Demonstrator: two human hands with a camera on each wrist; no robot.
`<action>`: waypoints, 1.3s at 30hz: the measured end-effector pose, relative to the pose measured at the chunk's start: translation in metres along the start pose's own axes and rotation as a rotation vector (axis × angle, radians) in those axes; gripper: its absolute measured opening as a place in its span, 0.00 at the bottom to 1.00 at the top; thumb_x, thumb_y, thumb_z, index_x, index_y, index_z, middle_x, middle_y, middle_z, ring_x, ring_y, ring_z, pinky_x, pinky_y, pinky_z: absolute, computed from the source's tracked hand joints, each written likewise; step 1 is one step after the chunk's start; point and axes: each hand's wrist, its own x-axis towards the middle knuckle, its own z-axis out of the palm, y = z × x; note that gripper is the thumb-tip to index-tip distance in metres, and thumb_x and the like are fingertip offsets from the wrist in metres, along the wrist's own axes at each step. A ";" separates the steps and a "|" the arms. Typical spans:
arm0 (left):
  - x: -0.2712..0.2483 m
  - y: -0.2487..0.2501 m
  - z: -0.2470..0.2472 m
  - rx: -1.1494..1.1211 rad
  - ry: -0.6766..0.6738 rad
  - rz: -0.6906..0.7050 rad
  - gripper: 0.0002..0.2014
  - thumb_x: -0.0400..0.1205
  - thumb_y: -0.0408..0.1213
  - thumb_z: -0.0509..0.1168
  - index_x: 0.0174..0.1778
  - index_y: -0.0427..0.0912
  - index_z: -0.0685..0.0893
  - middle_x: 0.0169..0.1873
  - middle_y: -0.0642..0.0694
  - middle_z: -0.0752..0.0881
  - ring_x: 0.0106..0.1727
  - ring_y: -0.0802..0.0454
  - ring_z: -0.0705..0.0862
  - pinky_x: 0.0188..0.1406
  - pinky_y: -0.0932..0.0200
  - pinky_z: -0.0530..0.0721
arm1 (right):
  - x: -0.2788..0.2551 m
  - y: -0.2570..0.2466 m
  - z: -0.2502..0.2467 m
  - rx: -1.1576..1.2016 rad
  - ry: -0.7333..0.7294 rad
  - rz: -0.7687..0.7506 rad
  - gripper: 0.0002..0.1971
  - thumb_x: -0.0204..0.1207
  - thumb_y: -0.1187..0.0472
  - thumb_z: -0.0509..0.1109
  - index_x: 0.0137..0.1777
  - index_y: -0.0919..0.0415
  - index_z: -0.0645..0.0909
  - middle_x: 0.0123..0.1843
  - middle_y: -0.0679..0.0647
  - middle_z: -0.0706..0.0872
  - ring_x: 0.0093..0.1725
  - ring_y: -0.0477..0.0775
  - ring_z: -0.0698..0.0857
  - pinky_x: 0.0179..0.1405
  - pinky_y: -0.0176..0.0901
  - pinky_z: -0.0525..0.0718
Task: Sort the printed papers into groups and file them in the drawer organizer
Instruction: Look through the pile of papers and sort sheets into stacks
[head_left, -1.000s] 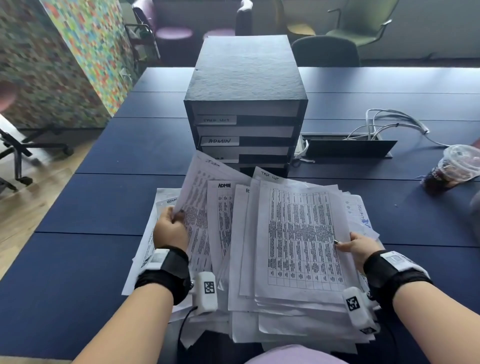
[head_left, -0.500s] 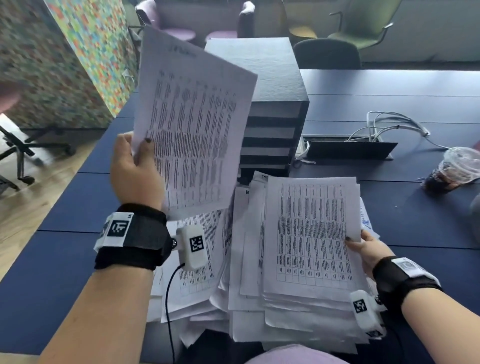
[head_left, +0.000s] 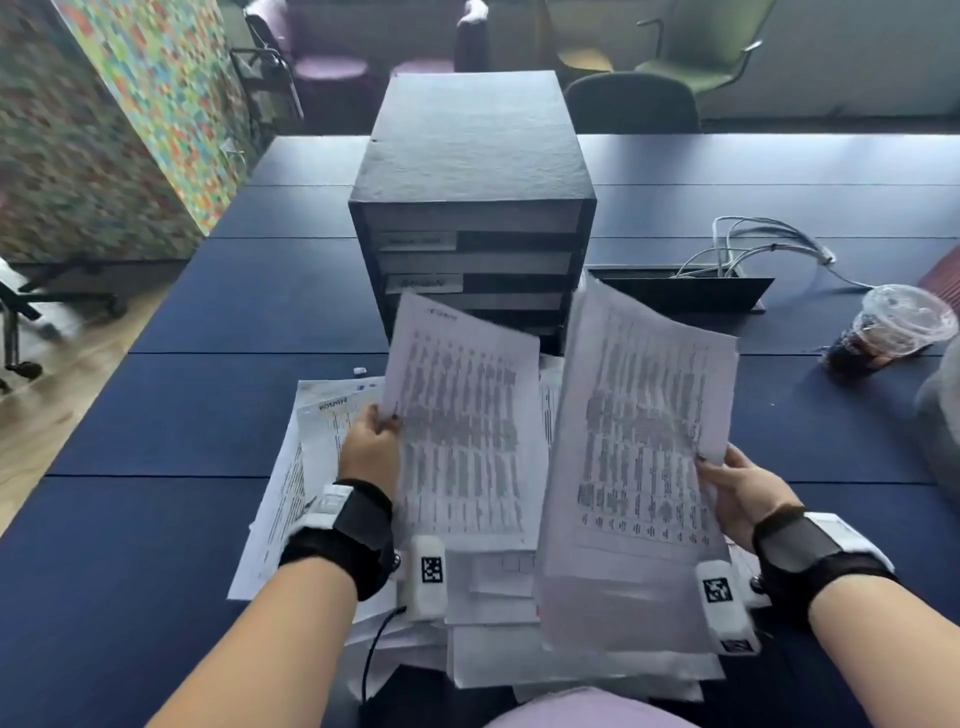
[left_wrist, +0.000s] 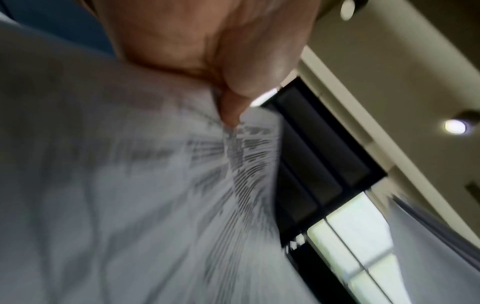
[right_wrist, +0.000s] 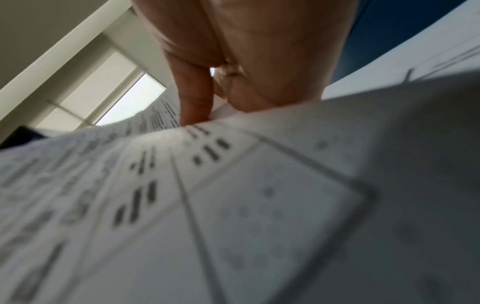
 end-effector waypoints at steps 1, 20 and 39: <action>-0.005 -0.003 0.006 0.061 -0.094 -0.044 0.09 0.86 0.35 0.56 0.59 0.43 0.79 0.51 0.43 0.85 0.57 0.39 0.83 0.49 0.59 0.76 | 0.001 0.001 0.004 -0.029 0.000 0.014 0.16 0.78 0.76 0.57 0.54 0.57 0.78 0.37 0.56 0.91 0.31 0.54 0.89 0.31 0.54 0.89; 0.033 -0.076 -0.048 0.234 0.231 -0.482 0.28 0.72 0.41 0.73 0.68 0.41 0.76 0.69 0.34 0.75 0.68 0.34 0.74 0.71 0.46 0.72 | 0.043 0.040 0.003 -0.547 0.196 0.107 0.07 0.70 0.76 0.70 0.43 0.65 0.82 0.40 0.60 0.86 0.45 0.62 0.84 0.68 0.64 0.75; 0.023 -0.011 -0.079 0.008 0.322 0.251 0.07 0.85 0.39 0.60 0.45 0.40 0.77 0.36 0.42 0.81 0.36 0.46 0.76 0.30 0.57 0.69 | 0.034 0.038 0.004 -0.540 0.093 0.057 0.11 0.75 0.78 0.65 0.53 0.66 0.78 0.45 0.62 0.85 0.46 0.62 0.82 0.59 0.63 0.80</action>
